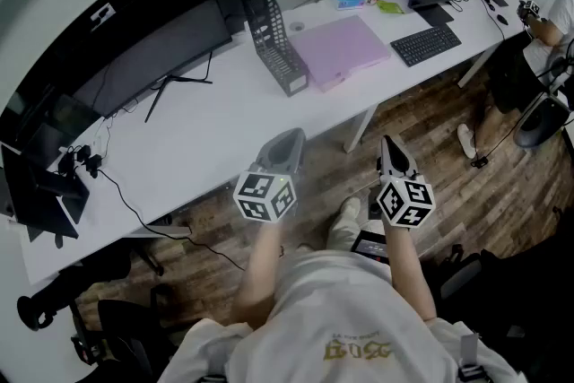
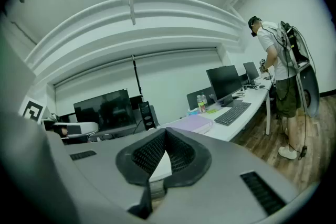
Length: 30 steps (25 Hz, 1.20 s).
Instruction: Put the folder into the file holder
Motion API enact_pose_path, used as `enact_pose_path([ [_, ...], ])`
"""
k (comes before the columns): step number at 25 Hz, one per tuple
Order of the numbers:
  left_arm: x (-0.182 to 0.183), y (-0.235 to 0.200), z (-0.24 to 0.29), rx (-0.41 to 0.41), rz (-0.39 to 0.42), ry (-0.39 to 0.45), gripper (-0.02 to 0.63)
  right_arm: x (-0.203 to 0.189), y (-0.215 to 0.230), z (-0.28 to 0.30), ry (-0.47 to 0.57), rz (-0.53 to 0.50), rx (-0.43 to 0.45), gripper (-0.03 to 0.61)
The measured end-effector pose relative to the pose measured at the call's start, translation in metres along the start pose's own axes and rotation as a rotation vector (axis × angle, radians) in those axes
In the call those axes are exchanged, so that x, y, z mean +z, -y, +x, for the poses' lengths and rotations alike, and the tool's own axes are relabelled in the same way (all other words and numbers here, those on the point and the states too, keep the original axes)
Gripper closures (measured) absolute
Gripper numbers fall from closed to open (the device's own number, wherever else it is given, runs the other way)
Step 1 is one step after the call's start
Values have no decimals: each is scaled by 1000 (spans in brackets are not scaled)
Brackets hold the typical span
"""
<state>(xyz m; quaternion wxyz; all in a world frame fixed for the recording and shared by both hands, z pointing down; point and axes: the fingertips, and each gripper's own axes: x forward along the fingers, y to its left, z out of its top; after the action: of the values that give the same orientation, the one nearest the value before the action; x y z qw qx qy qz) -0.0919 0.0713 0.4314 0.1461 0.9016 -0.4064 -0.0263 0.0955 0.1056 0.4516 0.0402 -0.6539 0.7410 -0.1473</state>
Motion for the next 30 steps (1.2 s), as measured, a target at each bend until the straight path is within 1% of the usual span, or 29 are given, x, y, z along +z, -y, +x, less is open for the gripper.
enact_pose_path([
  [9,-3,8,0,-2,-3,-8,597,-2,8,-7,-2,12,-12,566],
  [11,-2,10,-1,-15,-11,-2,597,0,7,-10,28,54,5,566],
  [12,-3,11,-1,-30,-15,-7,595,3,5,-11,50,112,29,565],
  [13,-5,13,0,-45,-12,-22,527,5,3,-11,67,195,67,564],
  [14,-7,14,3,-54,1,-45,403,6,2,-10,78,294,111,457],
  [15,-9,13,5,-50,26,-69,320,8,1,-8,84,392,150,297],
  [16,-11,12,6,-41,61,-88,296,10,1,-7,90,475,176,268],
  [17,-12,11,6,-33,97,-103,274,13,2,-7,99,529,187,264],
  [18,-13,11,7,-32,126,-115,256,15,3,-7,105,553,188,261],
  [19,-14,11,8,-34,148,-124,247,16,5,-7,106,557,183,259],
  [23,-23,12,19,-34,223,-168,246,9,11,-1,83,552,167,261],
  [26,-29,9,38,-35,238,-185,247,3,22,14,69,579,158,261],
  [30,-36,-3,63,-27,223,-215,247,-4,38,42,41,612,146,264],
])
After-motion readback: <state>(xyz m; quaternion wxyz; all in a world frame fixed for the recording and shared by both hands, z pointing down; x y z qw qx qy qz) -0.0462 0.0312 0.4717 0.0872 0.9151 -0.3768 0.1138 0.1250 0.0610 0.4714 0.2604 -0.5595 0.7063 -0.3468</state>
